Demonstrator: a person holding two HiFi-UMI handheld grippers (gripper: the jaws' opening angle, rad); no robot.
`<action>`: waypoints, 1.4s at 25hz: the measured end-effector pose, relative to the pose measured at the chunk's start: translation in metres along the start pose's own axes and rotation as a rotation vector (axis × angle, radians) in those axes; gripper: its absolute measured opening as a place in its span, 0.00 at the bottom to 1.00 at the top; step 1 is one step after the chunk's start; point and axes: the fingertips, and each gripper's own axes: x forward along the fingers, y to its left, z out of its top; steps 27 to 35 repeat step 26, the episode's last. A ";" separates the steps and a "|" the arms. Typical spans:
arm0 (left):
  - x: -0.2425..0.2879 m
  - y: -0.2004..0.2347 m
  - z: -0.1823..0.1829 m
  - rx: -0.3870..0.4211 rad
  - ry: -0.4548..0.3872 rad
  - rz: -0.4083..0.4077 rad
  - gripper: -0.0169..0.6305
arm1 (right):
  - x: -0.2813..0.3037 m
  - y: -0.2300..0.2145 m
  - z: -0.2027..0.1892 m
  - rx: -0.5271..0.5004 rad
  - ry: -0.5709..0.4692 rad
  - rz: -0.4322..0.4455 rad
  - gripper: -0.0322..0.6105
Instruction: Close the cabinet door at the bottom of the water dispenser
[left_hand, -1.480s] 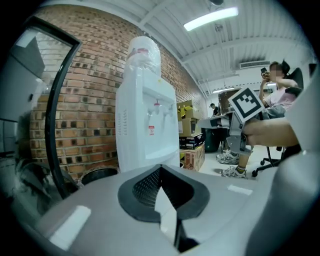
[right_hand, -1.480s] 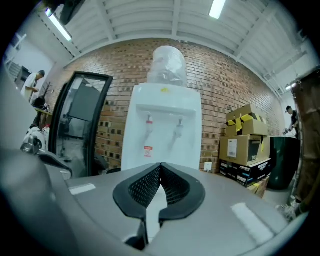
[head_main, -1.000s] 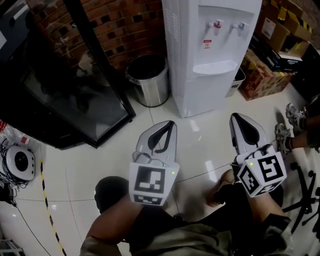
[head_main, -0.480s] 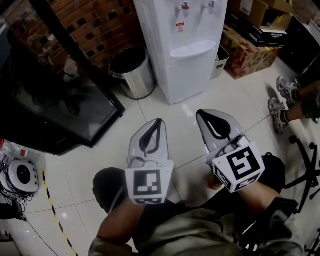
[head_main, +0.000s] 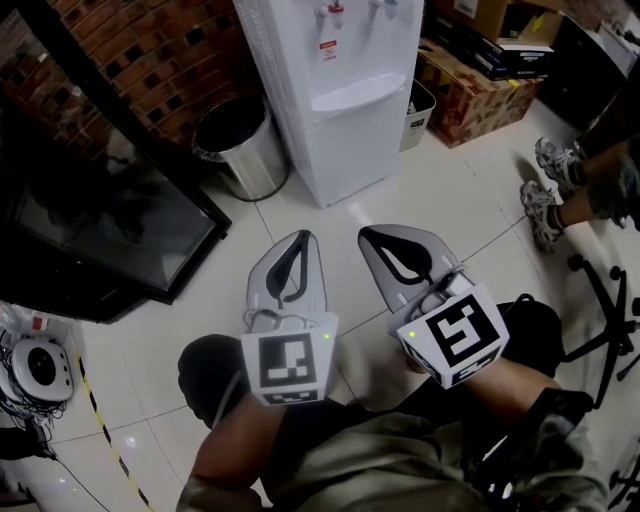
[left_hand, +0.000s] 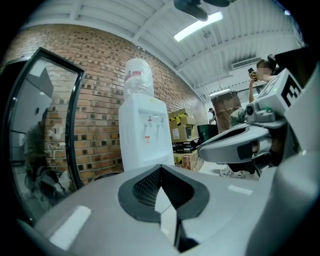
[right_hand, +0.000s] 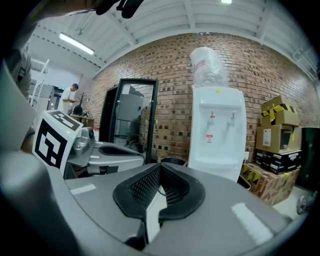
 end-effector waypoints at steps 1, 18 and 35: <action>0.000 0.000 0.000 -0.003 0.002 0.000 0.03 | 0.000 -0.001 0.000 0.000 0.002 -0.001 0.05; 0.004 0.001 -0.001 -0.007 -0.002 0.005 0.03 | 0.004 -0.001 -0.001 -0.001 0.004 0.019 0.05; 0.007 -0.003 -0.002 -0.018 0.006 -0.007 0.03 | 0.006 -0.004 -0.004 0.003 0.012 0.013 0.05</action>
